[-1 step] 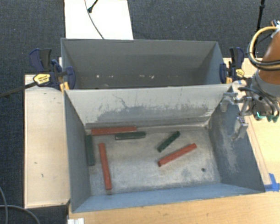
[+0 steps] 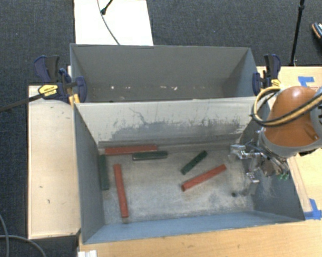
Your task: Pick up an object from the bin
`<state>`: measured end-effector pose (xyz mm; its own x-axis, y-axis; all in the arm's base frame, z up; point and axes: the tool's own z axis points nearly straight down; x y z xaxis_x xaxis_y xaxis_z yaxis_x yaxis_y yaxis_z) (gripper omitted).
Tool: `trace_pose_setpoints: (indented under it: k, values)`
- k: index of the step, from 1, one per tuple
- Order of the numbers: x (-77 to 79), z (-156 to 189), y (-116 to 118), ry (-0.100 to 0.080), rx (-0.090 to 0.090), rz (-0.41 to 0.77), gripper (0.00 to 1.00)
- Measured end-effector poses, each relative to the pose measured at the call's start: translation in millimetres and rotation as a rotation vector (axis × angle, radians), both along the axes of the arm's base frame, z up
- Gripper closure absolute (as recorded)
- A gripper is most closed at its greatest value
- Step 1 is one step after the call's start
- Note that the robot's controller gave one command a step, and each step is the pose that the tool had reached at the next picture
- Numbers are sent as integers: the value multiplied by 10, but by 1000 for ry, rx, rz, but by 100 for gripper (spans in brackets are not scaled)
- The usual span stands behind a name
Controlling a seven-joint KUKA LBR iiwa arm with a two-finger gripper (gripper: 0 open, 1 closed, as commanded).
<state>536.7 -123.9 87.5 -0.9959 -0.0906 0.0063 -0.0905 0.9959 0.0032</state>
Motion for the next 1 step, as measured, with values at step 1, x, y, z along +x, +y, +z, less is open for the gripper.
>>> trace_pose_setpoints:
  k: [1]
  values:
    - [286,-175,688,-13,1,91,0]
